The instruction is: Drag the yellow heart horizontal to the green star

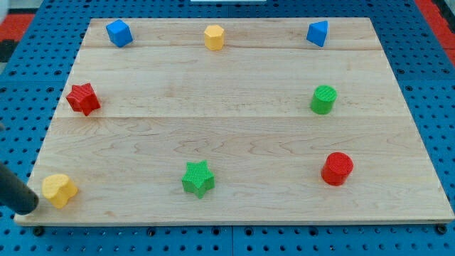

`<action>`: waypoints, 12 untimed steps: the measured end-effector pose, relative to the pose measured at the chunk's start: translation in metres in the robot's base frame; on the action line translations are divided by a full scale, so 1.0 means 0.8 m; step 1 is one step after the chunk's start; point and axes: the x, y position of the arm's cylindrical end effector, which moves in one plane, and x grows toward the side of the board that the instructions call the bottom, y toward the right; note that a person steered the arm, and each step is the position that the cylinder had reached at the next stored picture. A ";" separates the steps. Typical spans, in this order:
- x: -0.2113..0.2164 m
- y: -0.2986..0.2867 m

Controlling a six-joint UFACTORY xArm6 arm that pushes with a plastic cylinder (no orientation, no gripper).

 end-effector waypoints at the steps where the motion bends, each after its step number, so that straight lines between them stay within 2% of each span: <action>1: 0.002 0.009; 2: 0.002 0.060; 3: -0.023 0.066; 6: -0.024 0.109; 9: -0.076 0.149; 11: -0.086 0.092; 12: -0.151 0.106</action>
